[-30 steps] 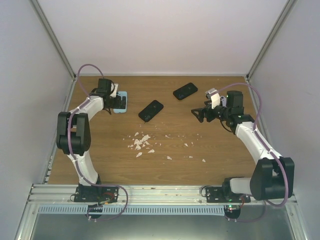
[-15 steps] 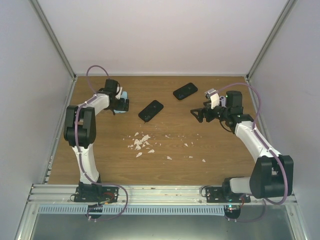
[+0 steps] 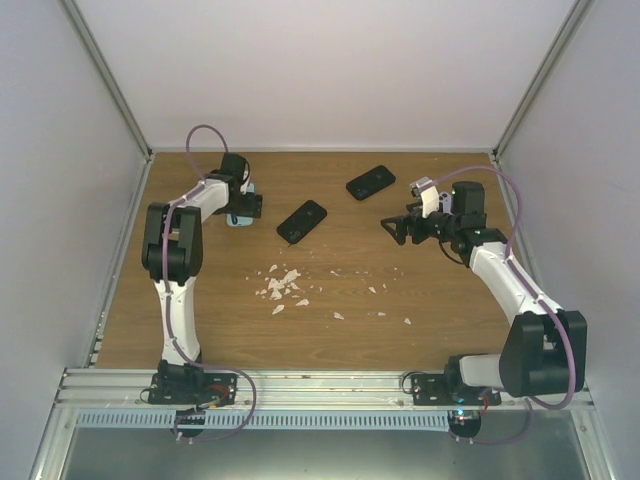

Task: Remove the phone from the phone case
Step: Pick up the phone at the center of the board.

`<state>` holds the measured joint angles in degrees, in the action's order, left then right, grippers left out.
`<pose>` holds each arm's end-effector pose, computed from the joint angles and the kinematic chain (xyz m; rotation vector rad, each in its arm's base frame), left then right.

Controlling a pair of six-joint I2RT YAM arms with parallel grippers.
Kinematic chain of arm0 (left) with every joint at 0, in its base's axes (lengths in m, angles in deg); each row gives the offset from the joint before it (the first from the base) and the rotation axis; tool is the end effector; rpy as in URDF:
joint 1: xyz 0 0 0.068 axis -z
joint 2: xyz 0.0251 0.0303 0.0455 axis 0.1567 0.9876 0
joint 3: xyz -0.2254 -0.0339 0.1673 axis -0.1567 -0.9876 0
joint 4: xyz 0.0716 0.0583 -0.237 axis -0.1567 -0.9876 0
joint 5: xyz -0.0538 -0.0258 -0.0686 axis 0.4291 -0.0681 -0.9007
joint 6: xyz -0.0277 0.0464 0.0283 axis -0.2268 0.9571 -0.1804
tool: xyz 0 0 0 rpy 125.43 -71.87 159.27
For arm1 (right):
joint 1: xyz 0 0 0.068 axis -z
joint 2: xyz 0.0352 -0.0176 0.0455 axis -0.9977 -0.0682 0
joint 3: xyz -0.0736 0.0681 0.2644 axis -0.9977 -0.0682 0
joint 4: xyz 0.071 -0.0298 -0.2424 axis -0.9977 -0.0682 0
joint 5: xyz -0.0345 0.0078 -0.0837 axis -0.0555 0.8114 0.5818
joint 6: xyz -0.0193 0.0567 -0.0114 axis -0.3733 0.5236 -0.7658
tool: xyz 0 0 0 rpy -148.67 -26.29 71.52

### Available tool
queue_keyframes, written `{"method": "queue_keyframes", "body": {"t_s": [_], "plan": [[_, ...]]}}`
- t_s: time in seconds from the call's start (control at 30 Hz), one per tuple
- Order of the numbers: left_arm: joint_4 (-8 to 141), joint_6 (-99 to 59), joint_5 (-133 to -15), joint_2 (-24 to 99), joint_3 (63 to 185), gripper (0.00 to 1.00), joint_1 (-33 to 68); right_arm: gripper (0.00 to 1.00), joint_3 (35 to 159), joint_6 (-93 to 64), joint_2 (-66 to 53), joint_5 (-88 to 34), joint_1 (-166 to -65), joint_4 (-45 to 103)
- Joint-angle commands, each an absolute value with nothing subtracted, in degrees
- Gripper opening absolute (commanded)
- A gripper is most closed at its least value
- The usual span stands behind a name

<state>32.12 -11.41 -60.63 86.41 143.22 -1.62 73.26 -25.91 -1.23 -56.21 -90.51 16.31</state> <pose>0.4520 -0.0548 0.1541 0.0869 2.7034 0.0619 0.2791 0.0488 0.2706 -0.5160 2.0957 0.7010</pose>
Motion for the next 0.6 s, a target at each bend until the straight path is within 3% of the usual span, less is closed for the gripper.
{"method": "queue_keyframes", "body": {"t_s": [0.0,0.33,0.57], "plan": [[30.69,-11.84,-58.24,89.86,146.06,0.96,-1.37,1.00,74.01,-25.66,-0.64,-56.94,-89.98,17.01],[27.94,-13.19,-58.77,93.36,149.14,0.87,-1.63,0.99,73.73,-25.69,-0.12,-56.87,-89.98,17.00],[29.22,-12.99,-58.59,88.87,146.81,0.77,-1.78,1.00,74.77,-26.01,-0.03,-56.94,-90.01,16.87]]}}
